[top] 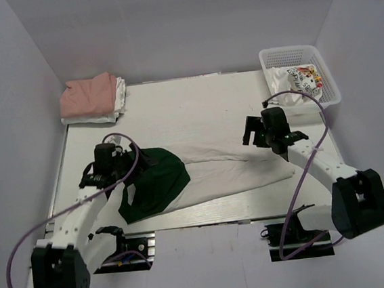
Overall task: Fold and stack the t-shirts
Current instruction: Fold the other side of the tshirt into a rectangle
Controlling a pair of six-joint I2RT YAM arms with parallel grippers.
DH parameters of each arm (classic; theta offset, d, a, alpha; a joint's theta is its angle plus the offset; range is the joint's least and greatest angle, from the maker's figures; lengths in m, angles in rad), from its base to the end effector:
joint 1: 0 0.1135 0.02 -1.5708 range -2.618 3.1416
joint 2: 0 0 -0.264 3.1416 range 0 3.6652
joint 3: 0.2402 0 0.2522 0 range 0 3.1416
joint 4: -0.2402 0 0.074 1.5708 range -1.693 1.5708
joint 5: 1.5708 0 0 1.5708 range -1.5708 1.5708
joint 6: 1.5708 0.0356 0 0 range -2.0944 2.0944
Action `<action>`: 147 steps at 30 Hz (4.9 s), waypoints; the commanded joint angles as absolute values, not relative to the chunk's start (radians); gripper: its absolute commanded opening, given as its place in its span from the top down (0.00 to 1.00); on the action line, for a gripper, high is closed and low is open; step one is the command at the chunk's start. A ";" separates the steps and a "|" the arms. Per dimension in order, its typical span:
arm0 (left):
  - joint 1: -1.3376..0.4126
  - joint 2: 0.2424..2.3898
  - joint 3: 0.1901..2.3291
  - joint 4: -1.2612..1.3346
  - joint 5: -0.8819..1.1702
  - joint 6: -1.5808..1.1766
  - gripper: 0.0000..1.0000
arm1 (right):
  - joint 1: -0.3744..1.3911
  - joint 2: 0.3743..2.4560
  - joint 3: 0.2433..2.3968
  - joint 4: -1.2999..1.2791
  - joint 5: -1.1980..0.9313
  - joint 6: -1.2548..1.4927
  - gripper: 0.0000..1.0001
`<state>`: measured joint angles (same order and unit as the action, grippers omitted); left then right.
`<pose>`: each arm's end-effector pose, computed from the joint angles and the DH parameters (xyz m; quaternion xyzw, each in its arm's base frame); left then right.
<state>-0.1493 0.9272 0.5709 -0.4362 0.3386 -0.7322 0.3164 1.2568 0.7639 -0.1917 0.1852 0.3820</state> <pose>0.1838 -0.0396 0.2189 -0.2008 0.8919 -0.3005 0.2717 0.2559 0.0769 0.2326 0.0691 0.8978 0.0676 0.4297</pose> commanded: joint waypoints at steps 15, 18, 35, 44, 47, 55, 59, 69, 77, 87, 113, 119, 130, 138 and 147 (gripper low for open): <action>-0.385 1.359 0.715 -0.302 0.187 -0.541 0.09 | 0.314 1.318 0.769 -0.161 0.164 0.354 0.10; -0.448 1.388 0.696 -0.258 0.331 -0.531 0.29 | 0.316 1.315 0.775 -0.167 0.170 0.348 0.10; -0.808 1.479 0.891 -0.452 0.547 -0.511 0.15 | 0.313 1.312 0.758 -0.192 0.179 0.342 0.10; -0.881 1.354 1.046 -0.615 0.184 -0.465 0.00 | 0.318 1.316 0.758 -0.187 0.169 0.316 0.10; -0.856 1.273 0.979 -0.673 -0.191 -0.564 0.00 | 0.318 1.315 0.758 -0.195 0.166 0.314 0.10; -0.798 1.392 0.856 -0.615 -0.232 -0.689 0.00 | 0.319 1.341 0.765 -0.193 0.120 0.319 0.10; -0.798 1.440 0.773 -0.524 -0.126 -0.713 0.00 | 0.321 1.396 0.782 -0.213 0.126 0.318 0.10; -0.816 1.327 0.782 -0.546 -0.105 -0.741 0.00 | 0.321 1.480 0.795 -0.187 0.071 0.313 0.10; -0.741 1.379 1.002 -0.762 -0.414 -0.833 0.00 | 0.318 1.589 0.842 -0.192 0.191 0.371 0.10; -0.560 1.511 0.887 -0.579 -0.229 -0.825 0.00 | 0.313 1.796 1.055 -0.270 0.463 0.385 0.10; -0.459 1.766 0.879 -0.658 -0.328 -0.782 0.00 | 0.169 1.821 1.124 -0.015 0.278 0.045 0.10; -0.459 1.720 0.991 -0.681 -0.398 -0.730 0.00 | 0.192 1.732 1.092 -0.021 0.081 0.020 0.10; -0.459 1.600 1.321 -0.887 -0.417 -0.785 0.00 | 0.224 1.753 1.058 -0.011 0.052 0.133 0.10; -0.479 1.652 1.138 -0.775 -0.204 -0.801 0.00 | 0.218 1.825 1.094 -0.055 0.087 0.224 0.10; -0.449 1.863 1.193 -0.684 -0.236 -0.798 0.00 | 0.225 1.813 1.019 -0.135 0.100 0.345 0.10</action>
